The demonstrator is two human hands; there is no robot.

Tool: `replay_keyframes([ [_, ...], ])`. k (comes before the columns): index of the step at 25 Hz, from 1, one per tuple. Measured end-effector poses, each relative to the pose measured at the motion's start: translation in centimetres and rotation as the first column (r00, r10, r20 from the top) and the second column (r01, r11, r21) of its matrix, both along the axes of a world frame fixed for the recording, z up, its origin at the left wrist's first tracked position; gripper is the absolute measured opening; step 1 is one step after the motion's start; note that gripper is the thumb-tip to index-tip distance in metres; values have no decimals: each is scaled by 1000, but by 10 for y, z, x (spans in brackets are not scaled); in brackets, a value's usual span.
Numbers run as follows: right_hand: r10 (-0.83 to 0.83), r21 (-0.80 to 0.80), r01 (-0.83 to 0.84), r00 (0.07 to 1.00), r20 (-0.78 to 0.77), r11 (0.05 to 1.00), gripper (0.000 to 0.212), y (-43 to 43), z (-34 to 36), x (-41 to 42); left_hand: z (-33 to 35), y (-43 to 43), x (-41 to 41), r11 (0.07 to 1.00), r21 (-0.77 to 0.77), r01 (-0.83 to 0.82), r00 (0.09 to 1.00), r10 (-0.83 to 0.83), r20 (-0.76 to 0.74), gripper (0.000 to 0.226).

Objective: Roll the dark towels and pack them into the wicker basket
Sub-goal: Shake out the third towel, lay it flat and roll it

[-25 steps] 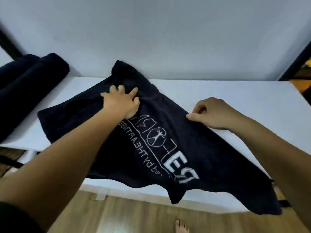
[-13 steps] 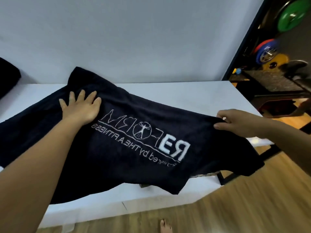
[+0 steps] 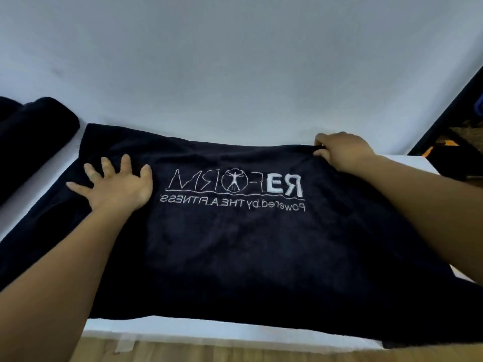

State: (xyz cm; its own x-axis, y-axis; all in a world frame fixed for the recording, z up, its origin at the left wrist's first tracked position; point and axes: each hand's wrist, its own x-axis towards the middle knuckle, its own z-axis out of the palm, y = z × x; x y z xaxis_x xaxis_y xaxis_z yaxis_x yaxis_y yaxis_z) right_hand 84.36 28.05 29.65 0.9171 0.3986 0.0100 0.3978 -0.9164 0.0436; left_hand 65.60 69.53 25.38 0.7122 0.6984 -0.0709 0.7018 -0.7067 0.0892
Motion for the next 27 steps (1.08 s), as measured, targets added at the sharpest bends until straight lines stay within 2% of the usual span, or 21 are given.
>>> replay_keyframes([
  [1, 24, 11, -26, 994, 109, 1000, 28, 0, -1, -6, 1, 1, 4, 1000, 0, -22, 1000, 22, -8, 74],
  [3, 8, 158, -66, 939, 344, 985, 35, -10, -3, -38, -1, 3, 5, 999, 49, -20, 999, 18, 34, 73],
  [4, 0, 221, -105, 904, 427, 970, 35, -19, -4, -61, -4, 3, 6, 989, 138, 46, 994, -60, 95, 69],
  [5, 25, 213, -132, 897, 442, 968, 34, -30, -6, -84, -8, 2, 6, 961, 234, 150, 970, -189, 154, 62],
  [6, 33, 194, -104, 940, 339, 976, 36, -42, -13, -104, -10, 3, 9, 914, 295, 277, 923, -338, 182, 55],
  [7, -16, 191, -16, 986, 165, 981, 40, -53, -21, -116, -10, 7, 11, 884, 283, 373, 881, -433, 191, 51],
  [8, -73, 155, 69, 997, 20, 985, 46, -67, -31, -119, -9, 14, 13, 892, 210, 401, 879, -439, 186, 53],
  [10, -179, 59, 187, 978, -110, 981, 52, -90, -36, -102, -11, 44, 14, 960, 67, 273, 953, -279, 122, 66],
  [12, -323, 79, 326, 945, -50, 942, 54, -103, -22, -78, -11, 86, 12, 994, -9, 110, 993, -110, 34, 83],
  [14, -506, 228, 481, 860, 65, 847, 57, -105, 1, -61, -9, 109, 11, 999, -7, 41, 996, -40, 75, 94],
  [15, -536, 309, 479, 834, 130, 821, 57, -102, 8, -61, -8, 104, 12, 994, 47, 99, 988, -104, 113, 90],
  [16, -501, 378, 413, 848, 171, 828, 55, -95, 10, -68, -5, 87, 13, 970, 154, 190, 966, -213, 147, 79],
  [17, -415, 432, 315, 896, 159, 845, 52, -85, 6, -77, -3, 67, 12, 936, 215, 280, 931, -319, 178, 68],
  [18, -308, 429, 246, 948, 81, 869, 52, -74, -3, -88, -2, 44, 9, 919, 179, 351, 908, -381, 173, 64],
  [19, -223, 367, 217, 974, -25, 905, 56, -67, -18, -95, -2, 26, 5, 914, 97, 395, 904, -405, 135, 65],
  [21, -239, 134, 265, 953, -187, 955, 67, -70, -31, -85, -4, 16, -2, 938, 9, 346, 938, -346, 4, 70],
  [23, -406, 46, 420, 895, -186, 906, 72, -69, -24, -60, 7, 15, 7, 973, -42, 228, 971, -231, -63, 70],
  [24, -458, 27, 465, 879, -131, 885, 72, -61, -14, -56, 16, 6, 15, 975, -34, 219, 973, -221, -74, 69],
  [25, -439, 42, 442, 897, -54, 896, 69, -41, -9, -56, 24, -15, 26, 963, -16, 269, 961, -270, -59, 67],
  [26, -337, 82, 337, 942, -17, 938, 65, -10, -8, -62, 27, -45, 35, 914, 16, 405, 914, -404, -23, 65],
  [27, -166, 140, 169, 985, -35, 976, 62, 25, -12, -73, 25, -79, 39, 819, 39, 573, 819, -574, 11, 64],
])
